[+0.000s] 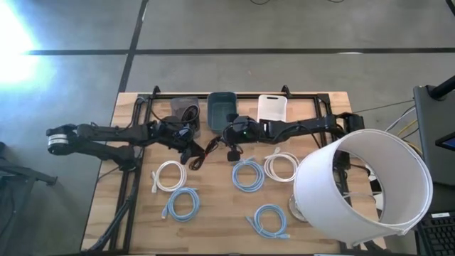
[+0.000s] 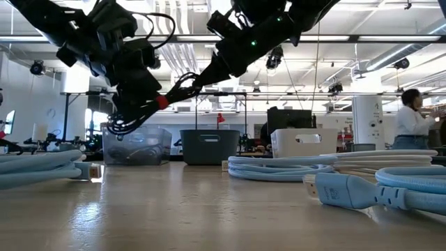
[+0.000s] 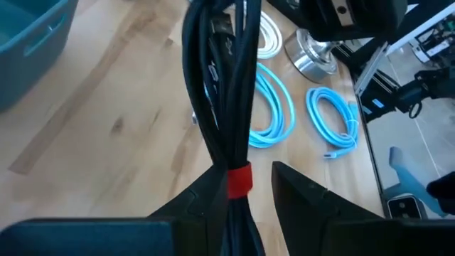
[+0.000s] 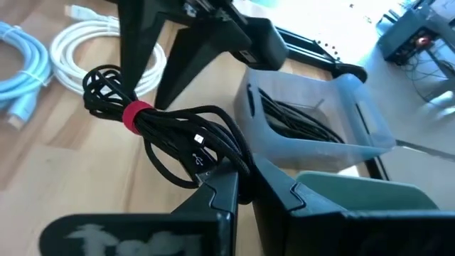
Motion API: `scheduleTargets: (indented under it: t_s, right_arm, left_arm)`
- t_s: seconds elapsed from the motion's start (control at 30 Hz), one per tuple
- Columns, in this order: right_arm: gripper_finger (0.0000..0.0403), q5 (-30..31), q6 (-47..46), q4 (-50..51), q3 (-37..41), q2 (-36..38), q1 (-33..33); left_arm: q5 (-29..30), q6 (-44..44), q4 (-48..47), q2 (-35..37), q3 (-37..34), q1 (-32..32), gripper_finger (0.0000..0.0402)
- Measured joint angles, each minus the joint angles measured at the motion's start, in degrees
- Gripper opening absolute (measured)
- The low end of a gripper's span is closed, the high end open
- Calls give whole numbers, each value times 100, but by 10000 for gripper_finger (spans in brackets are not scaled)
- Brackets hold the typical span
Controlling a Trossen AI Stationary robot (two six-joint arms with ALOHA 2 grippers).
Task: Sort HDMI cables
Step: Put the black HDMI cable into the black bin
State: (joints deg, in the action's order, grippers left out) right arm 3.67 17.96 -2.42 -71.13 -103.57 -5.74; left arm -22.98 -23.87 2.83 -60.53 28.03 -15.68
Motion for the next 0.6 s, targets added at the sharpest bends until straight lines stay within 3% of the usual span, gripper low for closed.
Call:
scheduleTargets:
  t_s: [0.33,0.6]
  right_arm:
    - [26,0,21,-9,-74,0,2]
    - [27,-3,25,-233,-74,-6,-26]
  left_arm:
    - [381,337,-7,0,-9,0,113]
    - [352,502,-4,0,-9,0,113]
